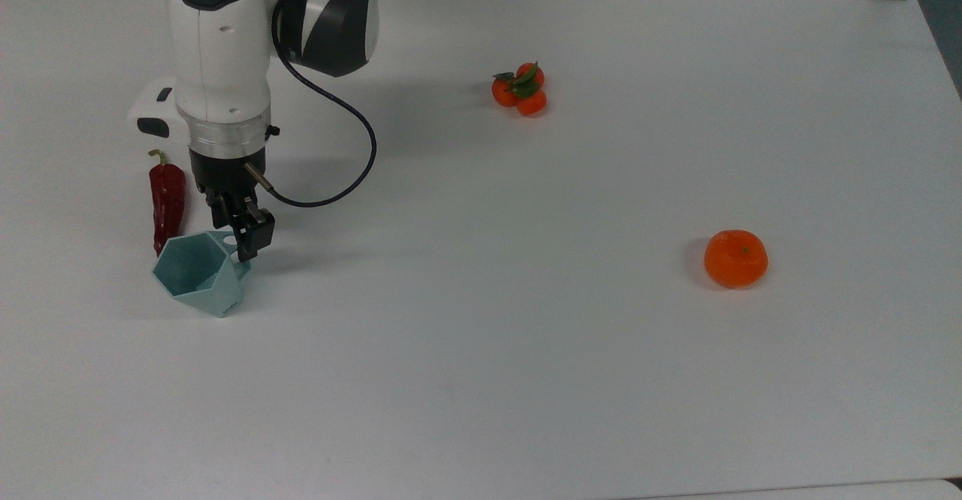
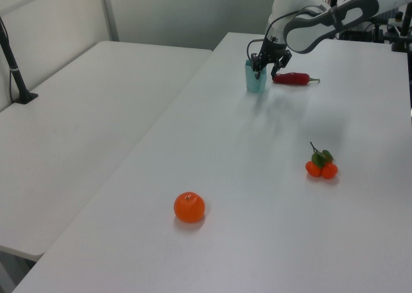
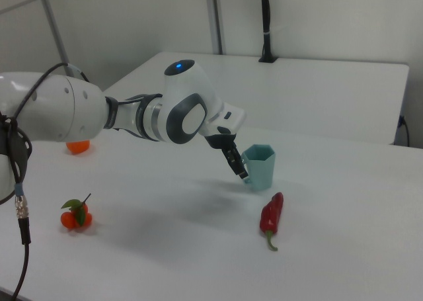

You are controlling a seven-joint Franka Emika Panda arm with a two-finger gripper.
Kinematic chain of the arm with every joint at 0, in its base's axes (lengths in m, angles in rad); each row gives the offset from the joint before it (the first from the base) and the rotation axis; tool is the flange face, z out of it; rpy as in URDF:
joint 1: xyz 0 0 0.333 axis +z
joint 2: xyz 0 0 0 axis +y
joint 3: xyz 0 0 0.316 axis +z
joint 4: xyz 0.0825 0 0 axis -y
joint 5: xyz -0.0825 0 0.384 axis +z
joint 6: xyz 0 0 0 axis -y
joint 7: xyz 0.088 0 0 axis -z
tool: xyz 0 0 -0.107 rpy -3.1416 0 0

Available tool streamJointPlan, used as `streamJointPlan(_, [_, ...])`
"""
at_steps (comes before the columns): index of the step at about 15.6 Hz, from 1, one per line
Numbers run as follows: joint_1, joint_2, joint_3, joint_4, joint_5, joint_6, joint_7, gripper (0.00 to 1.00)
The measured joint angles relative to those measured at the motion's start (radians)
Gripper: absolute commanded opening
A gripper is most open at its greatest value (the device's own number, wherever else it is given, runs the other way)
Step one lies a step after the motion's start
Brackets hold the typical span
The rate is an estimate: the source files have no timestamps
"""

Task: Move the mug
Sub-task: 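Close the gripper on the mug rim and tilt it slightly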

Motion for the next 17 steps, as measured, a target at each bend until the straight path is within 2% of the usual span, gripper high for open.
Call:
streamJointPlan(4, [0.000,0.019,0.000,0.007,-0.032,0.012,0.000,0.62])
streamJointPlan(8, [0.000,0.042,0.000,0.024,-0.079,0.012,0.000,0.55])
streamJointPlan(11, [0.000,0.064,0.000,0.031,-0.112,0.037,0.000,0.46])
streamJointPlan(14, [0.001,0.077,0.000,0.032,-0.121,0.064,0.000,0.29])
streamJointPlan(17, [0.001,0.077,0.000,0.035,-0.122,0.065,0.000,0.24])
